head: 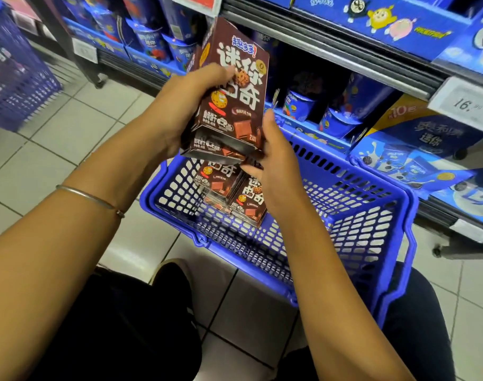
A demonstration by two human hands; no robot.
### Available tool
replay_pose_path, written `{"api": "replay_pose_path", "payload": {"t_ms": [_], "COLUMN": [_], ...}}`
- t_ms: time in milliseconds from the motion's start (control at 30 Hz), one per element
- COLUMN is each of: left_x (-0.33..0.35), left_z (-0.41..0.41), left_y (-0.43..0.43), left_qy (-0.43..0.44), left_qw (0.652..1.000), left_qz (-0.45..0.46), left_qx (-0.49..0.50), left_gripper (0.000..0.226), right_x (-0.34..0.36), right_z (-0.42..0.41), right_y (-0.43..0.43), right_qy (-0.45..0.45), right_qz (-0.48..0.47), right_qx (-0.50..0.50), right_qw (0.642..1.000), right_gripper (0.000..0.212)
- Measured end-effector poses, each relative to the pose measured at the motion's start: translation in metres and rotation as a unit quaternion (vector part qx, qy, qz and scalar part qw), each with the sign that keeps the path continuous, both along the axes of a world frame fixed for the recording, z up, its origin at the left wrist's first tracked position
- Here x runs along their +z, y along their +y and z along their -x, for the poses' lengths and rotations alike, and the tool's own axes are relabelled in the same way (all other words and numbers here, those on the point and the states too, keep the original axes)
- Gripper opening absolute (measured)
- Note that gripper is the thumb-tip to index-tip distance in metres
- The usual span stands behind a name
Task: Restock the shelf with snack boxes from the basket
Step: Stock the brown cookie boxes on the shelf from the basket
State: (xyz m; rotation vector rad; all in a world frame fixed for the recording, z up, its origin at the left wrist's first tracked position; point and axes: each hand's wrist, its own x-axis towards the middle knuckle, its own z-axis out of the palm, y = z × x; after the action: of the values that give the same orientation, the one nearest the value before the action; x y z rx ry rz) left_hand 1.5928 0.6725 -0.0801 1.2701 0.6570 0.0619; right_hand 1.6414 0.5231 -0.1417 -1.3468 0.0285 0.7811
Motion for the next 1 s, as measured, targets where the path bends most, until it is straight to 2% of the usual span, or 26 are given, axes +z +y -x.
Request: {"api": "replay_pose_path", "payload": {"t_ms": [67,167,267,333,433,500,567,633,700,833,933,1000], "left_x": [0.003,0.007,0.007,0.006,0.005,0.003,0.001,0.0,0.0,0.001,-0.001,-0.004], "left_z": [0.003,0.008,0.012,0.014,0.018,0.018,0.019,0.02,0.018,0.007,0.014,0.022], "left_y": [0.002,0.003,0.003,0.004,0.006,0.008,0.008,0.008,0.009,0.01,0.007,0.008], "left_qy": [-0.007,-0.027,-0.032,-0.026,-0.009,-0.004,-0.001,0.005,0.015,0.075,0.054,0.056], "left_qw": [1.0,0.997,0.997,0.998,0.998,0.998,0.998,0.998,0.998,0.996,0.996,0.996], "left_qz": [0.0,0.028,0.02,0.018,0.019,0.021,0.022,0.027,0.026,-0.026,0.01,0.009], "left_qx": [0.03,0.062,0.064,0.062,0.061,0.062,0.06,0.06,0.059,0.049,0.064,0.073], "left_gripper": [0.04,0.032,0.033,0.036,0.042,0.046,0.051,0.05,0.047,0.031,0.047,0.057], "right_x": [-0.018,-0.051,-0.081,-0.099,-0.123,-0.137,-0.146,-0.153,-0.156,-0.147,-0.124,-0.105], "right_z": [-0.004,-0.001,0.004,0.002,0.001,0.001,0.001,0.002,0.004,0.006,0.002,-0.001], "right_y": [0.001,0.008,0.027,0.042,0.053,0.055,0.052,0.045,0.036,0.02,0.009,-0.002], "right_qy": [0.053,0.005,-0.033,-0.061,-0.058,-0.031,-0.004,0.017,0.043,0.067,0.057,0.045], "right_qz": [0.035,0.161,0.214,0.284,0.385,0.381,0.357,0.315,0.274,0.244,0.213,0.164], "right_qx": [-0.044,-0.032,-0.021,-0.011,0.031,0.037,0.036,0.032,0.024,0.007,-0.027,-0.063], "right_qw": [0.997,0.986,0.976,0.957,0.92,0.923,0.933,0.948,0.96,0.967,0.975,0.983], "right_gripper": [0.052,0.034,0.037,0.058,0.107,0.114,0.097,0.066,0.046,0.04,0.038,0.024]}}
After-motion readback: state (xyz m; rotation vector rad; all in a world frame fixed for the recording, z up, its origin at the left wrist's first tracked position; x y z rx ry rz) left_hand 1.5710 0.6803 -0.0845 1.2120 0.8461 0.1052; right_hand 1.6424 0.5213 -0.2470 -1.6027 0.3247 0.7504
